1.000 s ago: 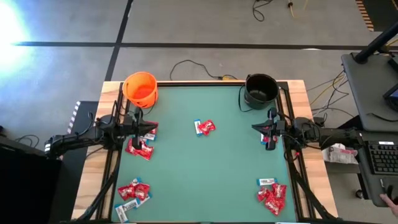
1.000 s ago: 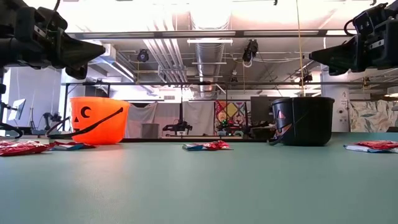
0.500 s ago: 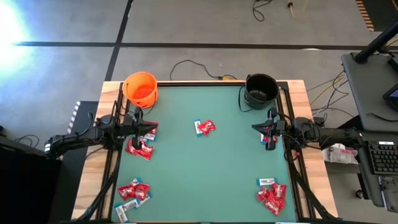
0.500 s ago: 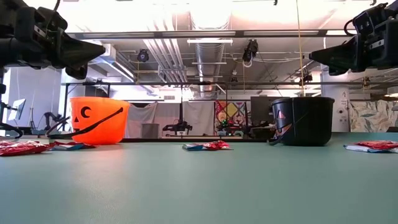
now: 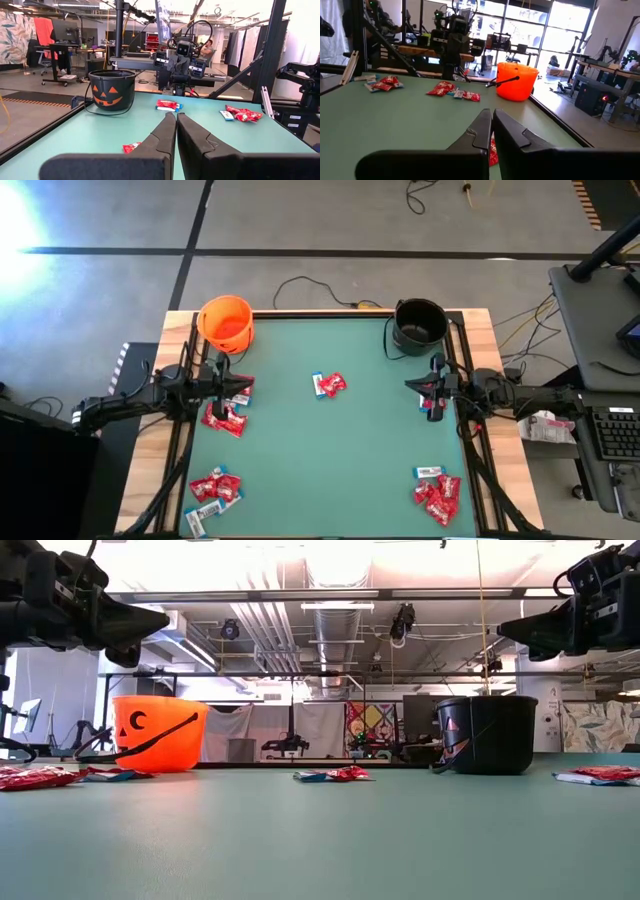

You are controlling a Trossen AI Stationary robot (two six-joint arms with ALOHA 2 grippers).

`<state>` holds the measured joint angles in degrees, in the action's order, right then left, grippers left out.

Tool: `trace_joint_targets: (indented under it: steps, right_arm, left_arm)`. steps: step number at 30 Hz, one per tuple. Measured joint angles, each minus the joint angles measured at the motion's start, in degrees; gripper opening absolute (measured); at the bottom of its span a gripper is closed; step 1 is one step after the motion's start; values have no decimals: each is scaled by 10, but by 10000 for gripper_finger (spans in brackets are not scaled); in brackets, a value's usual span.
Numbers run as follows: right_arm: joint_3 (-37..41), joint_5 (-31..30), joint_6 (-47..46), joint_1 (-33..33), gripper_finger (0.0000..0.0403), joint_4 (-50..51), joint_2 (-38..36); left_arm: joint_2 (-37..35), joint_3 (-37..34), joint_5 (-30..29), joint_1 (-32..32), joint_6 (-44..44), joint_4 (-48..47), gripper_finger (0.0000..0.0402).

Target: Sort candy by brand, put in halloween buckets

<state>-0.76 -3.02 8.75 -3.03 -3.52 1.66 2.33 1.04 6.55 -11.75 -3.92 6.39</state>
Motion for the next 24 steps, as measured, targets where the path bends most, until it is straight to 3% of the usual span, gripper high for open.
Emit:
trace_joint_targets:
  steps: [2,8,12,17,24]
  right_arm:
    - [0,5,-61,0,9,-6,0]
    - [0,-10,-388,0,9,-19,0]
    - [0,-107,-408,0,9,-27,-1]
    - [0,-156,-462,0,9,-52,7]
    - [0,-126,-431,25,9,-165,108]
  left_arm:
    - [0,0,0,0,0,0,0]
    - [0,0,0,0,0,0,0]
    - [0,0,0,0,0,0,0]
    - [0,0,0,0,0,0,0]
    - [0,0,0,0,0,0,0]
